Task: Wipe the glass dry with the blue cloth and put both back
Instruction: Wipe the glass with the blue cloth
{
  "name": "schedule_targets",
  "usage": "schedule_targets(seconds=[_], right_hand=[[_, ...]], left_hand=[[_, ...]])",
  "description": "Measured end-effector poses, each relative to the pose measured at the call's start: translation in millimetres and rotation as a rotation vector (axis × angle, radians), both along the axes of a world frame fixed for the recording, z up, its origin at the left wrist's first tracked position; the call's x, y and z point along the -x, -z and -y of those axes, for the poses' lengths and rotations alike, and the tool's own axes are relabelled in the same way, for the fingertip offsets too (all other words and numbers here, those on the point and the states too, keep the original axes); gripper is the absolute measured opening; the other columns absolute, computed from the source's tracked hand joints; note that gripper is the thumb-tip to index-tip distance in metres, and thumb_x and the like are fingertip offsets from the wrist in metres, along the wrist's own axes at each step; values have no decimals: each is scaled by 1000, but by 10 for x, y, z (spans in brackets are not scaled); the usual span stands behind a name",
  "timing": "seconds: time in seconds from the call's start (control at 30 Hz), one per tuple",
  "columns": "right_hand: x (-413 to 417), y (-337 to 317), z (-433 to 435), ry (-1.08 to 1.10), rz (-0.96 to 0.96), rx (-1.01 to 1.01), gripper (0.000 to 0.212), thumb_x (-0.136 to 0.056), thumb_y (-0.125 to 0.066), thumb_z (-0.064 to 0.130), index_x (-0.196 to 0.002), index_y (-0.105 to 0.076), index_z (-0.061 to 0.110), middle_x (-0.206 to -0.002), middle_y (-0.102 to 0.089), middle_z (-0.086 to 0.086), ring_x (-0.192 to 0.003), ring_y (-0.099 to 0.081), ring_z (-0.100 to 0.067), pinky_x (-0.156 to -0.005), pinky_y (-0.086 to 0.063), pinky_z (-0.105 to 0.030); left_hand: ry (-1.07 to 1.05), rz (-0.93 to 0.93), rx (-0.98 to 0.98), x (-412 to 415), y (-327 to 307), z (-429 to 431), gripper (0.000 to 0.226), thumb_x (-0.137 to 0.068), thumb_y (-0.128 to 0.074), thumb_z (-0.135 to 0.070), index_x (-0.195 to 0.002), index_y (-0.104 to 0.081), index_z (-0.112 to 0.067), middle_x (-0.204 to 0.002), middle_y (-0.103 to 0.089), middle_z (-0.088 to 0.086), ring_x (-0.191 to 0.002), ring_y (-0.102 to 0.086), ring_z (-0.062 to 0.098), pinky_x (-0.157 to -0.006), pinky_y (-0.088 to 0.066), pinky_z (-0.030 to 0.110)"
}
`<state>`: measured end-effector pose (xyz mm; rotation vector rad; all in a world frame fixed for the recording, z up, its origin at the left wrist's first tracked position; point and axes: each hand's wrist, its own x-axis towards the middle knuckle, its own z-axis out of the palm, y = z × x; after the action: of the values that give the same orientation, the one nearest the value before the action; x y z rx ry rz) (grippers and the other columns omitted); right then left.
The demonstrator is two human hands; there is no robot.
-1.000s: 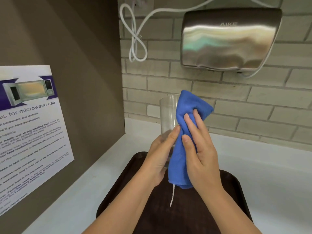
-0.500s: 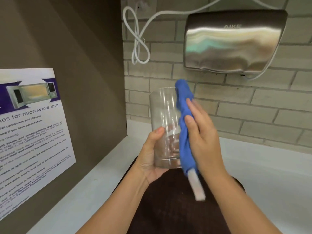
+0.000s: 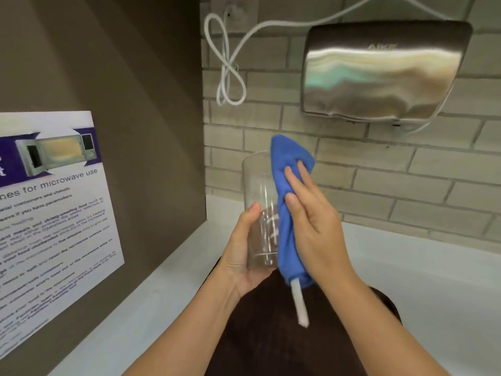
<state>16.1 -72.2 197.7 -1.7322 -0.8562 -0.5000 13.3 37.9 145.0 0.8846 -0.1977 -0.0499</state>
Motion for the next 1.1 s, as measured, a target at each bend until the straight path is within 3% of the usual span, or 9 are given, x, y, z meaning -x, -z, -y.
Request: schedule_targets(seconds=[0.07, 0.2, 0.33, 0.47, 0.57, 0.7, 0.87, 0.97, 1.1], right_hand=[[190, 283, 45, -56, -30, -31, 40, -93, -39, 11, -131, -34, 22, -144, -22, 17, -130, -15, 15, -102, -16, 2], [272, 434, 61, -41, 19, 112, 42, -91, -37, 15, -127, -26, 34, -142, -14, 24, -136, -8, 5, -111, -7, -10], [-56, 87, 87, 28, -199, -48, 41, -90, -48, 21, -130, -39, 27, -147, -23, 17, -130, -20, 9, -102, -19, -1], [-32, 212, 157, 18, -389, -227, 41, -87, -52, 26, -126, -44, 35, -143, -39, 11, -130, -34, 0, -111, -30, -28], [162, 407, 129, 48, -409, -241, 45, -84, -53, 32, -123, -38, 48, -143, -37, 16, -129, -36, 0, -110, -34, -32], [114, 362, 83, 96, -378, -221, 48, -83, -57, 30, -128, -40, 40, -144, -37, 13, -128, -40, -5, -108, -38, -34], [-169, 62, 87, 100, -375, -287, 45, -85, -57, 25, -128, -45, 28, -139, -45, 6, -113, -46, -1, -90, -42, -7], [-123, 198, 67, 55, -442, -305, 44, -88, -51, 27, -130, -41, 30, -141, -43, 5, -119, -46, -5, -102, -40, -21], [224, 545, -14, 65, -271, -171, 42, -91, -42, 29, -127, -29, 46, -144, -21, 25, -123, -24, 21, -96, -20, 6]], left_hand=[[8, -25, 16, -15, 26, -20, 70, -52, -74, -60, -106, -70, -16, -101, -71, 7, -92, -67, 20, -83, -53, 34], [47, -51, 52, -36, 111, 14, 54, -61, -67, -58, -95, -75, -18, -90, -77, 2, -83, -72, 14, -69, -58, 26], [54, -67, 16, -55, 102, 134, 69, -58, -71, -60, -113, -67, -17, -112, -71, 9, -102, -67, 23, -86, -56, 38], [31, -73, -42, -104, 129, 118, 71, -51, -72, -64, -105, -71, -18, -107, -72, 9, -98, -68, 24, -87, -55, 38], [52, -78, -40, -119, 161, 81, 64, -53, -69, -65, -96, -74, -18, -93, -76, 5, -87, -71, 20, -72, -58, 32], [59, -72, -56, -104, 169, 102, 63, -55, -68, -63, -99, -73, -19, -96, -76, 6, -91, -71, 20, -71, -58, 31], [56, -79, -66, -95, 139, 141, 71, -55, -72, -59, -111, -68, -16, -108, -72, 10, -98, -69, 25, -77, -58, 37], [50, -72, -65, -113, 157, 86, 72, -52, -73, -61, -108, -69, -16, -104, -74, 10, -94, -70, 24, -76, -58, 35], [55, -68, -52, -114, 175, -35, 58, -57, -67, -62, -94, -75, -18, -86, -77, 4, -80, -72, 17, -65, -57, 28]])
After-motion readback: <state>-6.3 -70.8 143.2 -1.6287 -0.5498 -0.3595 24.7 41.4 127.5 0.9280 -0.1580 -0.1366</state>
